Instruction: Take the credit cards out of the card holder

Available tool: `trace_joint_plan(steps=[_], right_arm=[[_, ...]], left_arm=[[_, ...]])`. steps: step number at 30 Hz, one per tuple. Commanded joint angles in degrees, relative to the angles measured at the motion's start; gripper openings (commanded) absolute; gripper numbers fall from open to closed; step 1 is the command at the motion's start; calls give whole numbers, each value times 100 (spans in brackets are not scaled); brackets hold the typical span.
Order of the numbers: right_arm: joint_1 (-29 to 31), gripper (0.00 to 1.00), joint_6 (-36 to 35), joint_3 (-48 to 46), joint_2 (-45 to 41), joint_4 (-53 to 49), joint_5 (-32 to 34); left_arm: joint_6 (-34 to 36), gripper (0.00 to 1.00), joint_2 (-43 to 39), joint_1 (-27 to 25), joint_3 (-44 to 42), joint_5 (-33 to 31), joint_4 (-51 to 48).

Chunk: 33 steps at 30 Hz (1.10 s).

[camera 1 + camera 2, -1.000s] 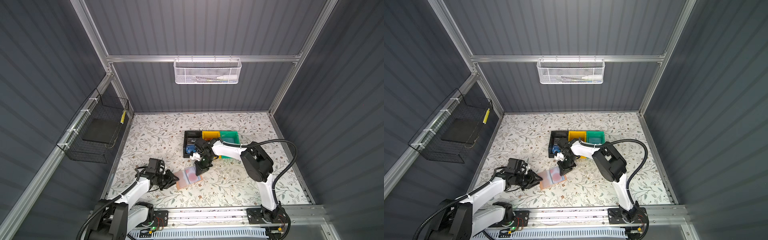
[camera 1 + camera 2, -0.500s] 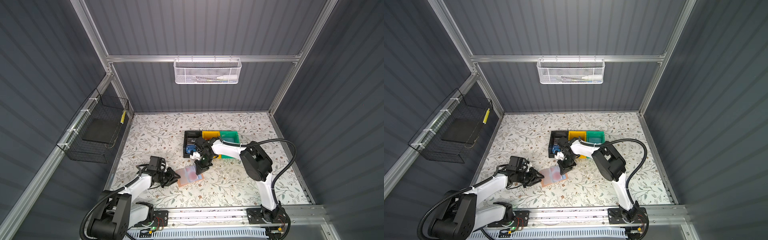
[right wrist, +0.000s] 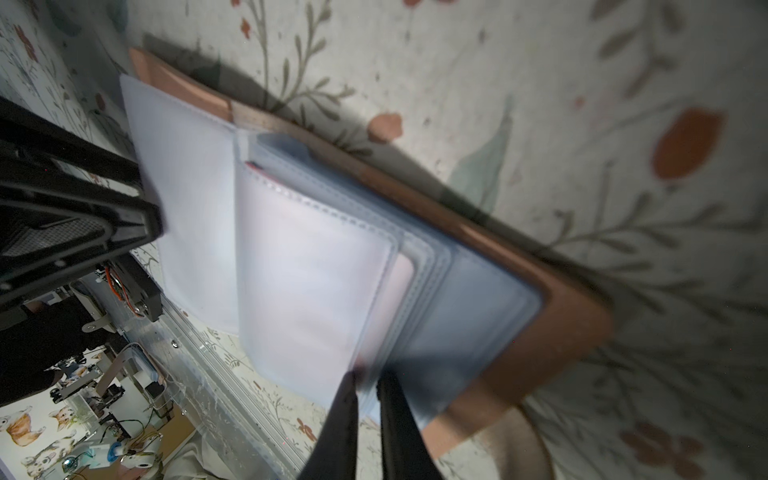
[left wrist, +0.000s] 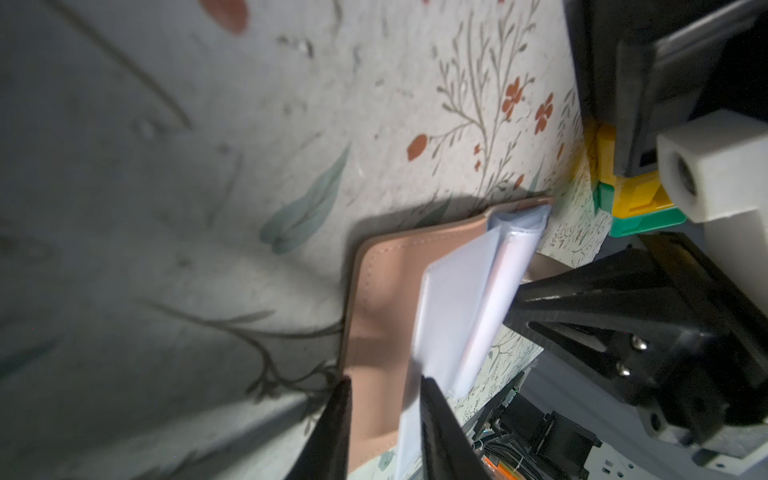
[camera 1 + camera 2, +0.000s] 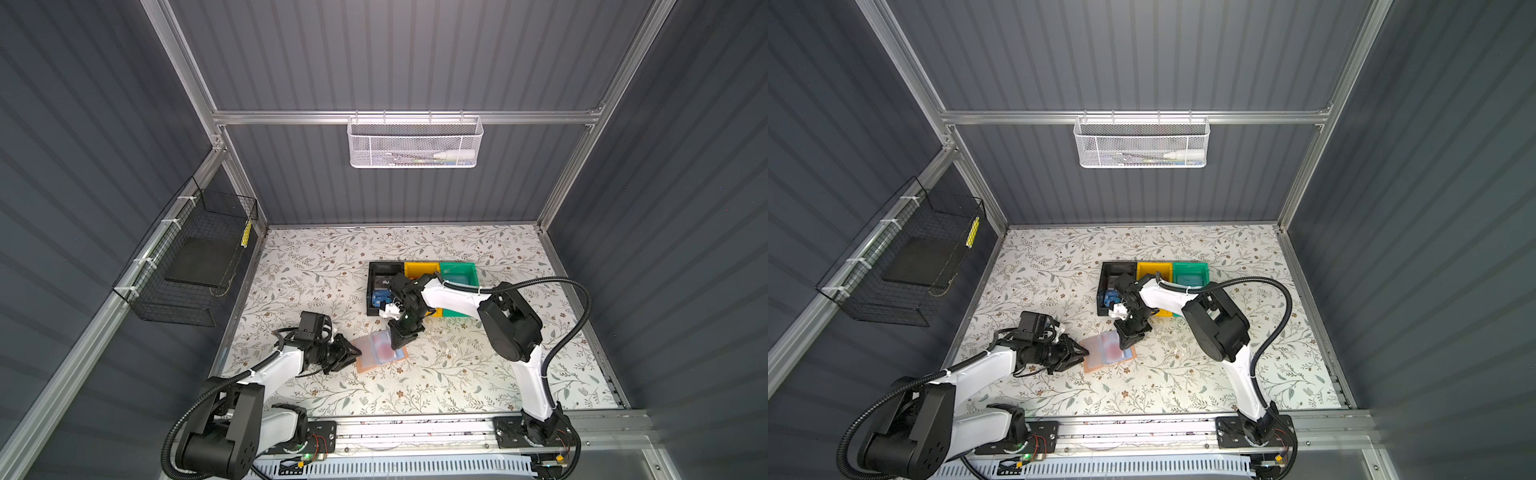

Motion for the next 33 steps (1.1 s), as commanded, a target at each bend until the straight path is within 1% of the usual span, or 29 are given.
trace_joint_plan(steps=[1, 10, 20, 22, 25, 27, 29, 32, 33], right_arm=[[35, 15, -76, 105, 245, -5, 153], [73, 17, -74, 242, 319, -89, 208], [137, 21, -100, 424, 324, -206, 325], [135, 22, -102, 422, 281, -228, 377], [135, 23, -120, 415, 240, -276, 406], [137, 23, -144, 384, 224, -277, 423], [135, 23, -151, 350, 227, -287, 432], [135, 23, -155, 278, 214, -261, 433], [135, 23, -157, 260, 218, -253, 433]], left_arm=[[87, 30, 195, -17, -106, -330, -60], [113, 30, 203, -17, -115, -316, -55], [155, 30, 195, -17, -106, -310, -103], [219, 30, 165, -17, -59, -335, -232], [407, 30, -33, -17, 140, -527, -719], [521, 33, -267, -17, 384, -709, -1190], [589, 44, -490, -17, 644, -908, -1639], [660, 52, -794, -21, 1055, -1112, -2204], [673, 53, -864, -17, 1187, -1126, -2333]])
